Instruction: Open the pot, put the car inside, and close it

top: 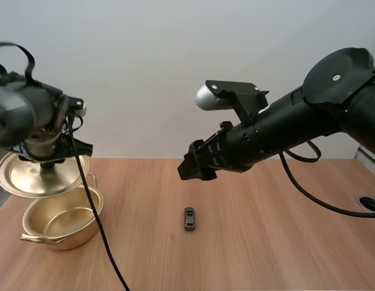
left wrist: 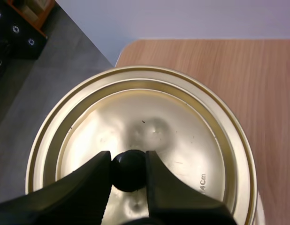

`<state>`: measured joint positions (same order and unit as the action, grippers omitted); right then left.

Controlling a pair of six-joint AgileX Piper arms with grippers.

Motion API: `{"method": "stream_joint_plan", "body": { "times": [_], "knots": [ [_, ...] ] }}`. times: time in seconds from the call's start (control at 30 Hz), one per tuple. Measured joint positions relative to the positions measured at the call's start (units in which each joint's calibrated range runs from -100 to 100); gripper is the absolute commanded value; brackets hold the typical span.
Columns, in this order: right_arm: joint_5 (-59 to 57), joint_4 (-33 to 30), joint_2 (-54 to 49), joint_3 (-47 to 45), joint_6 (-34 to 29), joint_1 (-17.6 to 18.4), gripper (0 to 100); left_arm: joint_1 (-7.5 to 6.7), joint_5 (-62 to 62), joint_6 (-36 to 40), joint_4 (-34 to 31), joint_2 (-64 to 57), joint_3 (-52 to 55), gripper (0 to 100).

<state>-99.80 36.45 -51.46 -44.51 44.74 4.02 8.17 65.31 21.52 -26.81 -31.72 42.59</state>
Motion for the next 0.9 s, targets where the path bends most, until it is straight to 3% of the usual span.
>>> {"method": "stream_joint_plan", "body": {
  "times": [0.27, 0.67, 0.9],
  "knots": [
    [0.5, 0.1, 11.2, -2.4, 3.8, 0.0, 100, 0.0, 12.3, -10.7, 10.8, -13.0, -6.4, 0],
    [16.4, 1.3, 26.2, -2.4, 8.2, 0.4, 100, 0.0, 20.4, -14.4, 11.3, -26.9, -6.4, 0],
    [24.8, -4.2, 32.9, -2.4, 6.5, 4.3, 100, 0.0, 23.0, -14.4, 11.6, -26.9, -6.4, 0]
  ]
}}
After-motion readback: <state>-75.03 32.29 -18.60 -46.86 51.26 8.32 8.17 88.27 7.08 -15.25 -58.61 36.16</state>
